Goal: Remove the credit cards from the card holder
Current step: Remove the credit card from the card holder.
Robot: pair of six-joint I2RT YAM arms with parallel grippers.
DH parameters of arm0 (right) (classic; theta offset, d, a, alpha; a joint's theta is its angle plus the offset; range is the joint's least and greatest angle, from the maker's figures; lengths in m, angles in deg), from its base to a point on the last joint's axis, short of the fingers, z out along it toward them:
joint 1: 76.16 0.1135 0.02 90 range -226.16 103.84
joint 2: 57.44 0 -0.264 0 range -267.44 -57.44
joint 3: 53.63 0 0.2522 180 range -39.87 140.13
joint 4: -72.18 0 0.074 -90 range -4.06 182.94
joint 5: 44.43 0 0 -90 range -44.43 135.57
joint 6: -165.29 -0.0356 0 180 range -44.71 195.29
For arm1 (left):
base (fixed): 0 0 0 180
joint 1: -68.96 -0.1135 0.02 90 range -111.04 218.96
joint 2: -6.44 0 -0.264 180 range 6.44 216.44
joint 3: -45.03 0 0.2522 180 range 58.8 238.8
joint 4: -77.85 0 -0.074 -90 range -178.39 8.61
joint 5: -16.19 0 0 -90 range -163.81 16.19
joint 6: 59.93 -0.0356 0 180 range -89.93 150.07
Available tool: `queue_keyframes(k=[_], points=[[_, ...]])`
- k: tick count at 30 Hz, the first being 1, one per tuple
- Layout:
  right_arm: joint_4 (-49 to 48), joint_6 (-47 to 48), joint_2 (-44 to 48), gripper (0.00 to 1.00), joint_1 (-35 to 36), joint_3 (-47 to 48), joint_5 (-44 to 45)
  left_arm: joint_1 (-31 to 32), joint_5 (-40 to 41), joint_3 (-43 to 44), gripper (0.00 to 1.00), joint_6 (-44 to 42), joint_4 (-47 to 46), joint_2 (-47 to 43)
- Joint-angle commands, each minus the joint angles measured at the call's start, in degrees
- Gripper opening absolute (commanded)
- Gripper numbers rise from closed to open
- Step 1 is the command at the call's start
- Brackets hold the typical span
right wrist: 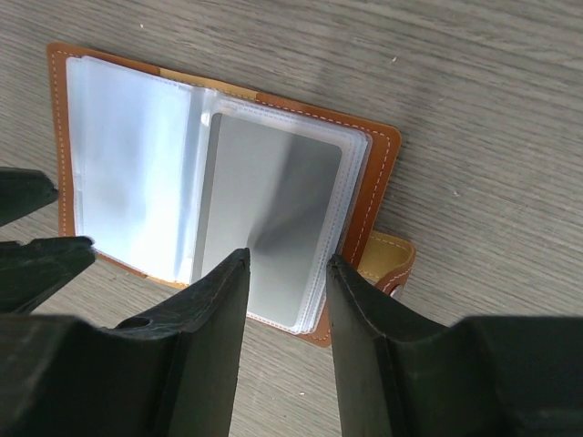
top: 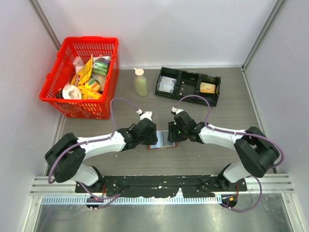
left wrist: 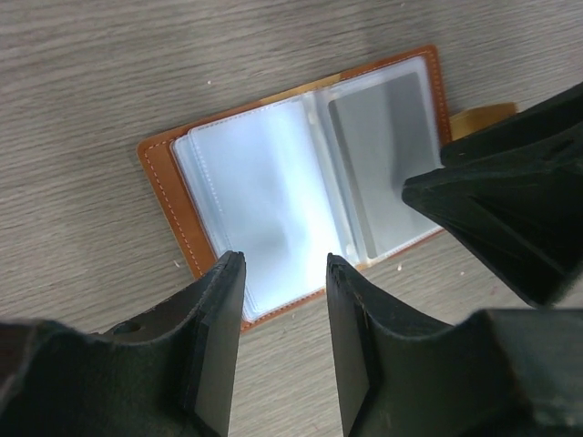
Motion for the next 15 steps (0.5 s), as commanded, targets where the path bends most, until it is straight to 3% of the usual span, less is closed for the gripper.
queue_keyframes(k=[1, 15], points=[[-1.18, 0.48, -0.9, 0.44, 0.36, 0.2, 0.26, 0.18, 1.89, -1.01, 0.44, 2.32, -3.38, 2.29], [0.14, 0.75, 1.74, 0.43, 0.27, 1.26, -1.93, 0.18, 1.28, -2.86, 0.36, 6.81, -3.99, 6.77]])
